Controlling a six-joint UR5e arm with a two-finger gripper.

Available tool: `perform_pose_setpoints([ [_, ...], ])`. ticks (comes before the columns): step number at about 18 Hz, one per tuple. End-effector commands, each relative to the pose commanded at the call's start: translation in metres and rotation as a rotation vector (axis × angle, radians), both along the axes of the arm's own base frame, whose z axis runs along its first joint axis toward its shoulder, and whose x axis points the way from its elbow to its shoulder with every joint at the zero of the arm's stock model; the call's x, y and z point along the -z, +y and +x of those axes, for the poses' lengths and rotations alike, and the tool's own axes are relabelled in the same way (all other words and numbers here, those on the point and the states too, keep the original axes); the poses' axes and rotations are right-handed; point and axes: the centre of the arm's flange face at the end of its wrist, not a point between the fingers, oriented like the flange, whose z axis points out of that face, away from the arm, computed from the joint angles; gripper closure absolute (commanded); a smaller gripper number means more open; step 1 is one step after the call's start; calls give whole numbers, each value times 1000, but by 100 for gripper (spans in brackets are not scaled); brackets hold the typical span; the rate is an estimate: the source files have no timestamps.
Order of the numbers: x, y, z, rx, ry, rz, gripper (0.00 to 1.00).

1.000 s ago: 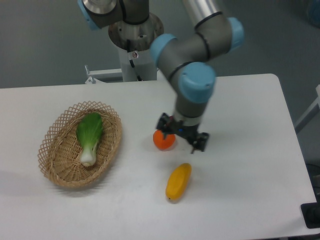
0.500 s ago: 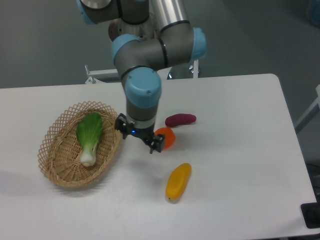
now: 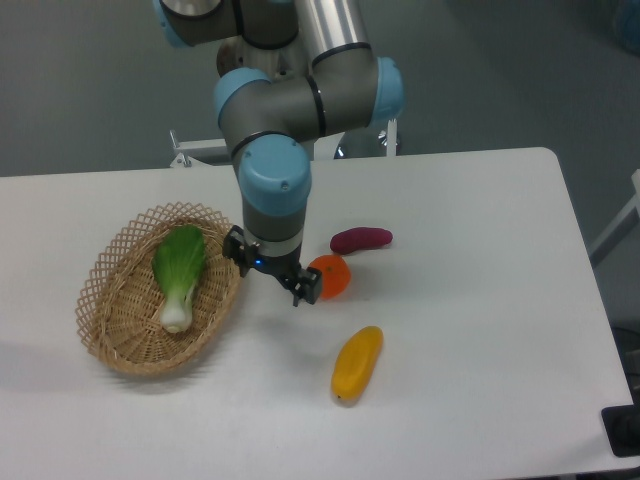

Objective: Pick up the sweet potato from the table

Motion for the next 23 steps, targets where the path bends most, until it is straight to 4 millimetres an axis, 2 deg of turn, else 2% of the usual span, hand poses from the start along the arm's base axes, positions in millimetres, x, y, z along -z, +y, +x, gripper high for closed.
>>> perform_pose_setpoints([
  [5,12,-35,-40,76,-13,-8,0],
  [9,24,-66,-63,123,-33,-14,0],
  [12,24,-84,-78,148,-33,-11,0],
  [16,32,-107,-87,198,-27,-3,0],
  [21,52,-148,-90,266,36,15,0],
  [23,55,-154,-90,292,31,13,0],
])
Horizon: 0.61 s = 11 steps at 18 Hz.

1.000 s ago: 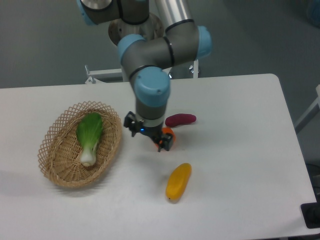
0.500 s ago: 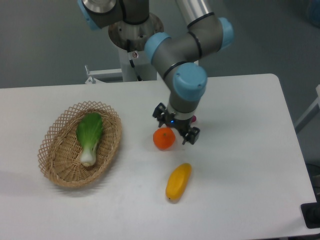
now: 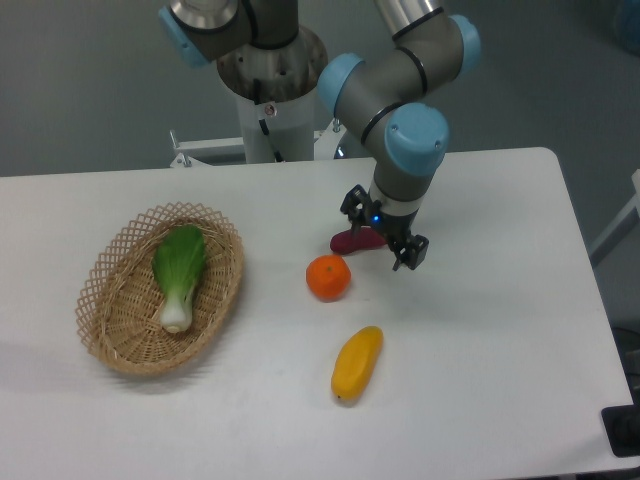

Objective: Pick up the sweet potato from the table
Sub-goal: 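Move the gripper back over the purple sweet potato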

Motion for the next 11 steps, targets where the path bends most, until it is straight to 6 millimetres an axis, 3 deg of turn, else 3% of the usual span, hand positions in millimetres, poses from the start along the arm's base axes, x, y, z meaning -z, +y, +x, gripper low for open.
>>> perform_pose_setpoints([
  [5,13,-8,7,14,-3,-9,0],
  [11,40,-17,29,45,-23,-20,0],
])
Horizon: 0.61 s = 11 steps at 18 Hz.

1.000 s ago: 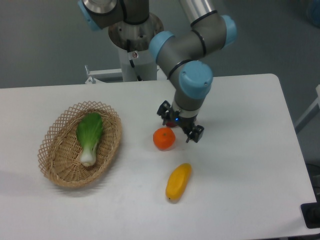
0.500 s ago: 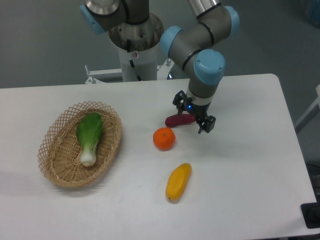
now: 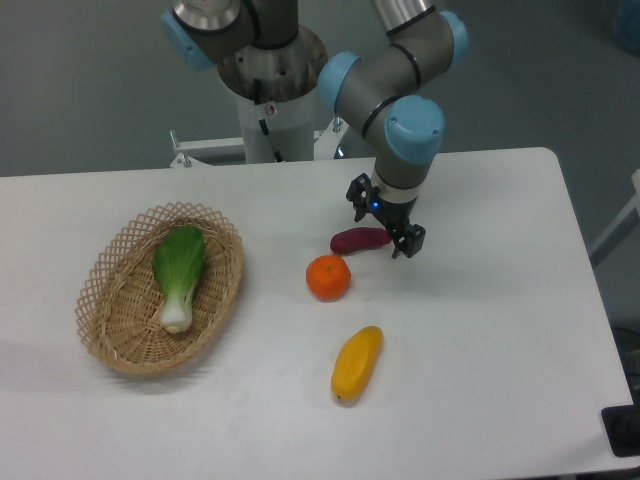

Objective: Pick up the sweet potato from the table
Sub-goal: 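Lower the gripper onto the sweet potato and close on it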

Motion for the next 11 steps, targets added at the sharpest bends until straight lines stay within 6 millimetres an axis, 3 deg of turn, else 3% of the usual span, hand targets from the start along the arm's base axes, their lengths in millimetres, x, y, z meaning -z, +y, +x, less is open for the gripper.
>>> perform_pose_setpoints([
  [5,9,-3,8,2,-21,-9,0],
  [7,13,-4,10,2,-29,-14,8],
  [11,16,-4,11,-8,-32,-16,14],
])
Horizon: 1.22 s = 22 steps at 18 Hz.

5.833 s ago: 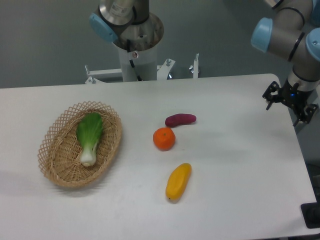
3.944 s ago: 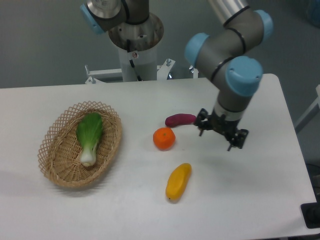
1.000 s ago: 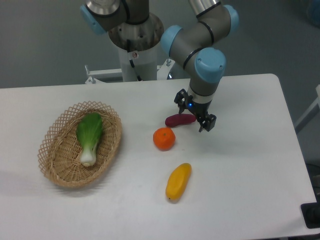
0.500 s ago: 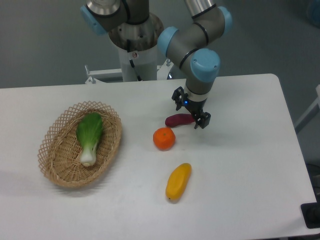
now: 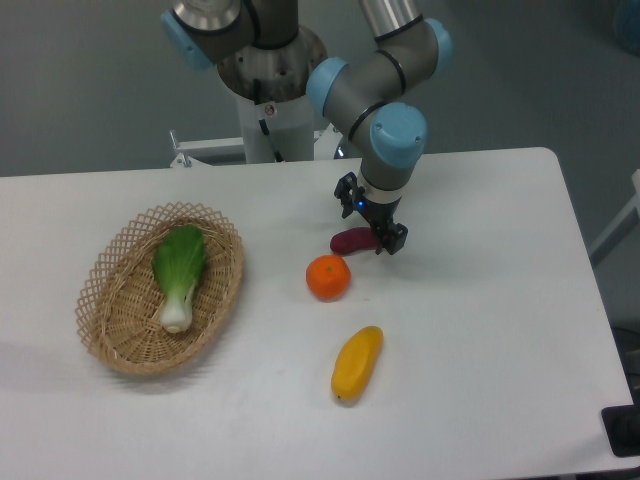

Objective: Pick up the sweet potato from the table
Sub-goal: 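Lower the gripper onto the sweet potato and close on it, then lift the grasped sweet potato up off the table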

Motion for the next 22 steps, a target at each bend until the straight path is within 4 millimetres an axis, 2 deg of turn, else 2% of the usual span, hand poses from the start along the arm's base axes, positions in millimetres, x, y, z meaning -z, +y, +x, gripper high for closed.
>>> perform_pose_setpoints([
  [2,0,0,0,-2,1,1,24],
  [7,-1,1,-2,-3,18,7,65],
  [10,-3,2,-3,-5,24,10,81],
  [13,-7,2,-6,-6,32,14,87],
  [15,-10,3,-8,-5,37,17,87],
  [22,-36,5,-31,-12,101,2,87],
])
